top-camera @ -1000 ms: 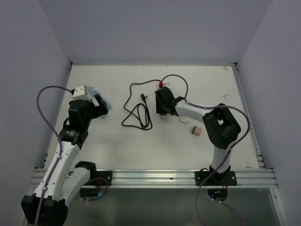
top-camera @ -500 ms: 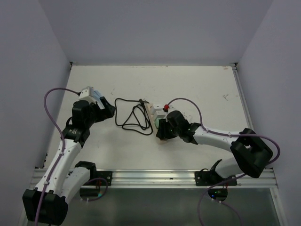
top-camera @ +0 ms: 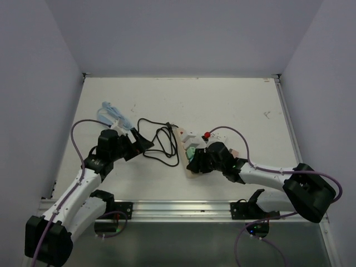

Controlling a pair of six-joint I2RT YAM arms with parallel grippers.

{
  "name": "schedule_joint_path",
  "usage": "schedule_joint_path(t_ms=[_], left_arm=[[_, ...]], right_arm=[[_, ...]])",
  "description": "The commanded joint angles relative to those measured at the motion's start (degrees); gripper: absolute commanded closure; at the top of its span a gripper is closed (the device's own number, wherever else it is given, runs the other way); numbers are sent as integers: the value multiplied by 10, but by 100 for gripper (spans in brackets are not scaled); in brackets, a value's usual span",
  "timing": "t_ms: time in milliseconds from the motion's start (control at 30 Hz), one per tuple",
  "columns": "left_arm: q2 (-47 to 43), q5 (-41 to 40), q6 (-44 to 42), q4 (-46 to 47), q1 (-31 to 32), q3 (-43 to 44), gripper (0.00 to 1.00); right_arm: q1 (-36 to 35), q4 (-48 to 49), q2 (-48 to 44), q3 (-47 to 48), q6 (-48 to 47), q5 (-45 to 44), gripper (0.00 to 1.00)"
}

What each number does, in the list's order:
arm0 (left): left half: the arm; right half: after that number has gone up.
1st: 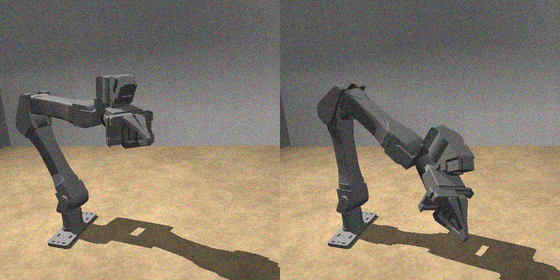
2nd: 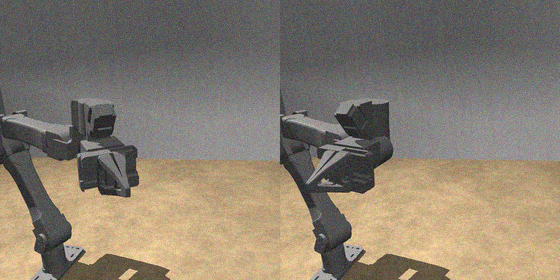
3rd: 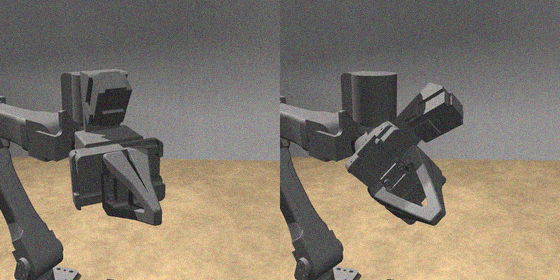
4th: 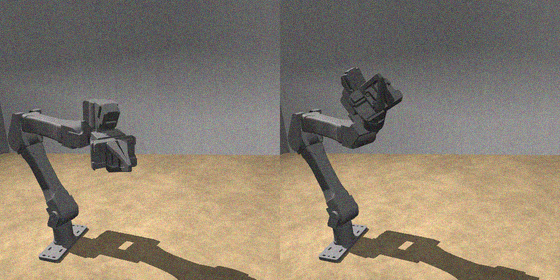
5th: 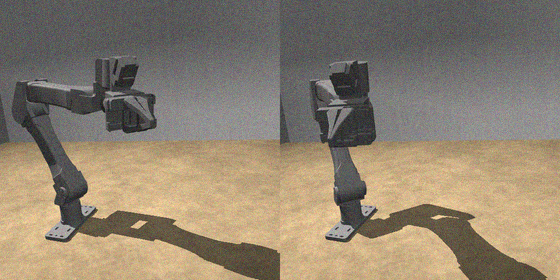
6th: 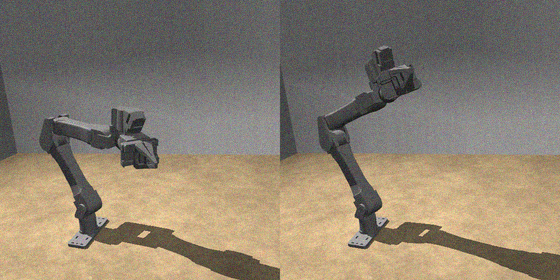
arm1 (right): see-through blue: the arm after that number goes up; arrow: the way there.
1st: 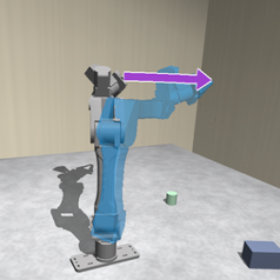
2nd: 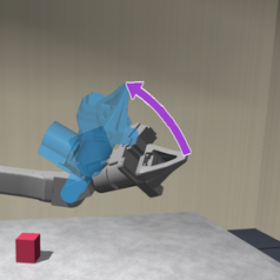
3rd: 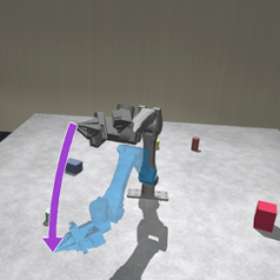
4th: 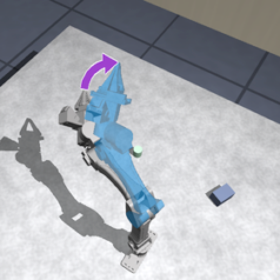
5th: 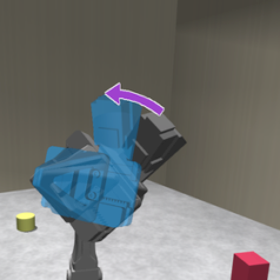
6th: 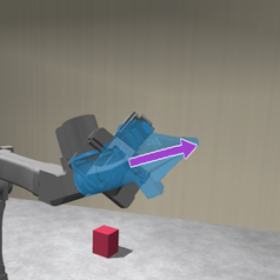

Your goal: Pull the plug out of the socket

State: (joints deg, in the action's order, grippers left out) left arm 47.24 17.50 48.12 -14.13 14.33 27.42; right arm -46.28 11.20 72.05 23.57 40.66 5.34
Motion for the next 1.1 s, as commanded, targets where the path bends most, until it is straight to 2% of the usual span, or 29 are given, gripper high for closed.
schedule_joint_path(t_ms=[0, 33, 167, 300, 433, 600, 833, 1067], left_arm=[[13, -6, 65, 65, 59, -10, 6], [19, -26, 76, 69, 75, -12, 6], [50, -67, 99, 101, 147, -24, 6], [71, -71, 108, 127, 168, -32, 6], [97, -79, 116, 157, 191, -40, 6], [118, -91, 127, 181, 220, -53, 6], [110, -99, 130, 192, 232, -72, 6], [95, -103, 137, 208, 256, -99, 6]], right_arm=[[-6, 73, -17, 6, 24, 19, 100], [-7, 72, -15, 13, 24, 20, 100], [-17, 25, -8, 38, 14, -21, 88], [-29, -27, -2, 63, -7, -52, 78], [-49, -52, 16, 85, -16, -67, 59], [-62, -72, 31, 103, -14, -79, 49], [-72, -102, 19, 126, -12, -82, 22], [-75, -193, -25, 160, 7, -131, 20]])
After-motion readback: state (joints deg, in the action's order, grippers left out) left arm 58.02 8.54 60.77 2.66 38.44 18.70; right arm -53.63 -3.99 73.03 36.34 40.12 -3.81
